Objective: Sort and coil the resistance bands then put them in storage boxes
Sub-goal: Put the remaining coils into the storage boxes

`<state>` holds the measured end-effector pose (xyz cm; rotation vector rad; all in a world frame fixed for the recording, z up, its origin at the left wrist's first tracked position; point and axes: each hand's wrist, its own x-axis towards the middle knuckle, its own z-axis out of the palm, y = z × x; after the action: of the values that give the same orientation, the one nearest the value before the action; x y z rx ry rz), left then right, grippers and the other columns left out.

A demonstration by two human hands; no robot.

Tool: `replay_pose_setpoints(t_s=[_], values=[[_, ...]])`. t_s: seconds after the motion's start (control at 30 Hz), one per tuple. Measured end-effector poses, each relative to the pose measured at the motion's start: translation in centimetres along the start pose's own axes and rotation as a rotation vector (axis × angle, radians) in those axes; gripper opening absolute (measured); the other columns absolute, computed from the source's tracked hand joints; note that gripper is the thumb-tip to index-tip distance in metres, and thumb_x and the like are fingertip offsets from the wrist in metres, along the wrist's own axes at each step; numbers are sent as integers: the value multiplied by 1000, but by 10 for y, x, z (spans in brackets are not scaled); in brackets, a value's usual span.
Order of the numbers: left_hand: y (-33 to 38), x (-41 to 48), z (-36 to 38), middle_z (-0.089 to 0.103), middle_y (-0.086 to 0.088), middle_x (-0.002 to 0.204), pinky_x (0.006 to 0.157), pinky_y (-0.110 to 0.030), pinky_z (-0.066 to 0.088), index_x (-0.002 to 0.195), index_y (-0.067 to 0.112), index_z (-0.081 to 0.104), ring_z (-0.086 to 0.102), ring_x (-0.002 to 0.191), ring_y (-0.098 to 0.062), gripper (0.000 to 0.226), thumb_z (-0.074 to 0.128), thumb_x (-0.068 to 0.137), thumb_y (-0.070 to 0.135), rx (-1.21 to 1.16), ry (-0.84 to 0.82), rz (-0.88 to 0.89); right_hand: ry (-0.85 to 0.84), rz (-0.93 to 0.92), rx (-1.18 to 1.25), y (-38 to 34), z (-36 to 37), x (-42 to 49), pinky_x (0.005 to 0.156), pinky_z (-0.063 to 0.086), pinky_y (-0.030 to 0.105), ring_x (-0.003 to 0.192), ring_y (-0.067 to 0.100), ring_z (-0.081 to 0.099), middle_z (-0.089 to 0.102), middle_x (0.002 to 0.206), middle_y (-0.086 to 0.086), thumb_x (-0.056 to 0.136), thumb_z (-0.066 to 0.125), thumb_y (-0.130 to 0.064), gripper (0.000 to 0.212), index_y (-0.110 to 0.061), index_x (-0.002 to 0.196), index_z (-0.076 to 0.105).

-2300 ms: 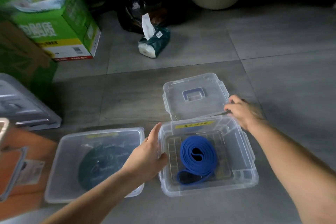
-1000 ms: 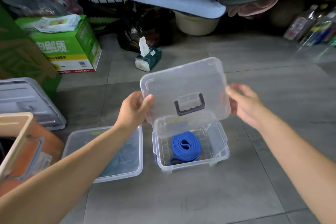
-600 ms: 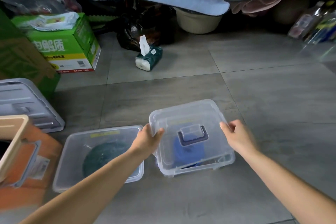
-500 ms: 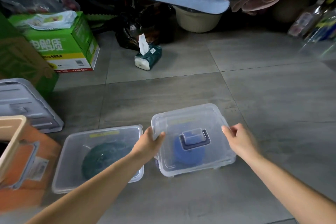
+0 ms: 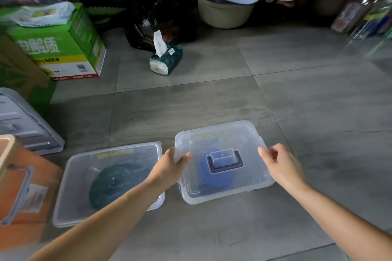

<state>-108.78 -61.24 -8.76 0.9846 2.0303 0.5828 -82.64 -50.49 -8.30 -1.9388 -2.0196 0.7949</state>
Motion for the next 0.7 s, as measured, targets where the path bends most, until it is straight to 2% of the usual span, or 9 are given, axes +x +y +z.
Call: replay_pose_setpoints(t_s=[0.2, 0.3, 0.37, 0.4, 0.47, 0.5, 0.57, 0.63, 0.7], values=[[-3, -3, 7, 52, 8, 81, 69, -33, 49, 103, 25, 41, 54, 70, -14, 26, 44, 93, 49, 13, 16, -15, -34, 9, 34, 11, 7, -9, 62, 40, 33, 73, 19, 55, 59, 82, -2, 89, 48, -53, 37, -16, 91, 46], [1, -4, 12, 54, -7, 71, 59, -28, 46, 107, -2, 51, 55, 64, -21, 52, 45, 93, 48, -56, 60, -78, -127, 209, 277, 17, 7, 2, 87, 41, 32, 107, 21, 57, 58, 120, 1, 82, 62, -53, 53, -15, 116, 52], [-1, -5, 17, 50, -1, 65, 52, -18, 39, 111, -10, 50, 50, 57, -13, 65, 46, 92, 52, -169, 45, -170, -307, 393, 521, 18, 6, 4, 103, 39, 37, 118, 21, 55, 58, 126, -3, 67, 70, -63, 75, -20, 125, 52], [-2, -6, 19, 57, -2, 79, 64, -17, 44, 118, -6, 50, 57, 70, -14, 72, 47, 88, 59, -255, 2, -265, -417, 428, 643, 20, 6, 4, 104, 41, 41, 114, 21, 58, 63, 122, -2, 59, 71, -66, 81, -21, 124, 55], [-7, -7, 21, 61, -7, 114, 94, -33, 47, 127, 4, 48, 61, 102, -25, 86, 50, 77, 74, -484, -100, -433, -541, 417, 774, 22, 7, 2, 101, 45, 44, 106, 21, 65, 70, 112, 0, 55, 69, -64, 79, -21, 121, 59], [-9, -6, 21, 61, -9, 116, 97, -40, 47, 124, 5, 50, 61, 103, -28, 88, 53, 73, 76, -537, -118, -448, -545, 406, 793, 22, 8, 2, 100, 46, 44, 104, 22, 66, 71, 110, 1, 58, 69, -62, 75, -20, 119, 61], [-10, -6, 21, 63, -10, 92, 83, -41, 53, 101, 3, 56, 63, 81, -25, 77, 57, 72, 73, -549, -84, -415, -435, 373, 759, 23, 10, 3, 98, 48, 42, 100, 22, 67, 72, 105, 3, 65, 71, -57, 63, -14, 111, 65], [-6, -7, 22, 50, -4, 60, 52, -24, 44, 81, 9, 55, 52, 49, -16, 57, 63, 73, 65, -537, 23, -378, -243, 284, 625, 26, 11, 7, 86, 49, 33, 88, 19, 65, 70, 90, 1, 73, 71, -52, 50, -8, 95, 67], [-3, -6, 23, 47, 2, 57, 40, -17, 35, 97, 6, 61, 44, 41, -8, 51, 69, 76, 52, -487, 156, -297, -77, 164, 483, 26, 9, 9, 62, 40, 25, 69, 16, 54, 58, 68, -4, 76, 71, -48, 41, -8, 77, 61]])
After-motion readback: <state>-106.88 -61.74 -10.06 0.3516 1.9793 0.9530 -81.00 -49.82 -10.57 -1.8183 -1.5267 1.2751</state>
